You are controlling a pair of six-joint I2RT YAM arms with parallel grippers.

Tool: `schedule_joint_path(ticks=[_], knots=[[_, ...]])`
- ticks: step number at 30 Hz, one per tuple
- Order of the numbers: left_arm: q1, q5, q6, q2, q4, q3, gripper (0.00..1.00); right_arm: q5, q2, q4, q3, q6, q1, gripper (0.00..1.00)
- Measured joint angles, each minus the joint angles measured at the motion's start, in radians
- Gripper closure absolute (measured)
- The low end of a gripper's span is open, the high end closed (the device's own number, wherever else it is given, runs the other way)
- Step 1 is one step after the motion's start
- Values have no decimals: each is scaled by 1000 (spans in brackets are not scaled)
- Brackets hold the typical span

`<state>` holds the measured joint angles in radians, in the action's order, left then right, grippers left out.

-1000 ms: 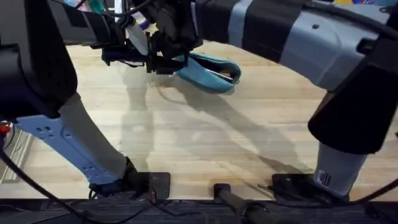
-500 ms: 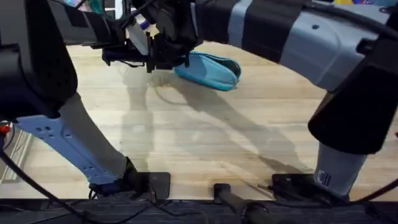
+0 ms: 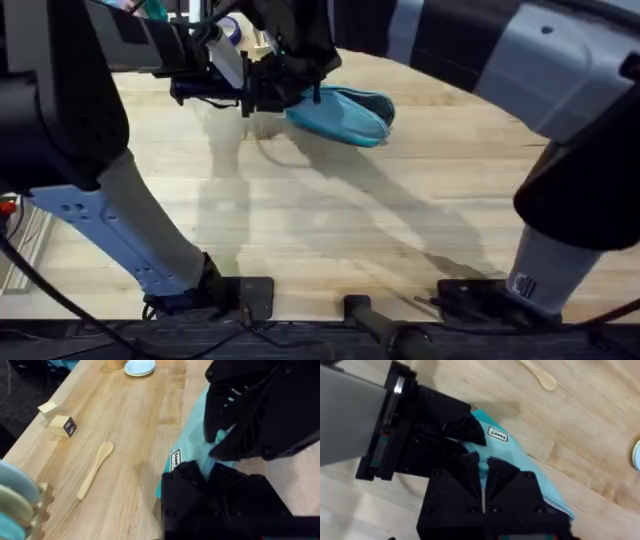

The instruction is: Unzip the bag, pick up the pens from the table one at a time and place them inside, then zip the bag closed.

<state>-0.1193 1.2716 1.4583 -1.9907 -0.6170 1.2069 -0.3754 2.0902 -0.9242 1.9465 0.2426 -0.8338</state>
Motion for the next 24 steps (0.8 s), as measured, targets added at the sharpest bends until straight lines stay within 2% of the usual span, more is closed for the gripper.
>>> schedule_joint_path(ticks=[10,24], knots=[[4,-9,0,0,1,-3,958,25,-8,-77,1,-145,35,969],[-1,-10,0,0,5,-3,958,36,-38,-180,1,-174,118,967]])
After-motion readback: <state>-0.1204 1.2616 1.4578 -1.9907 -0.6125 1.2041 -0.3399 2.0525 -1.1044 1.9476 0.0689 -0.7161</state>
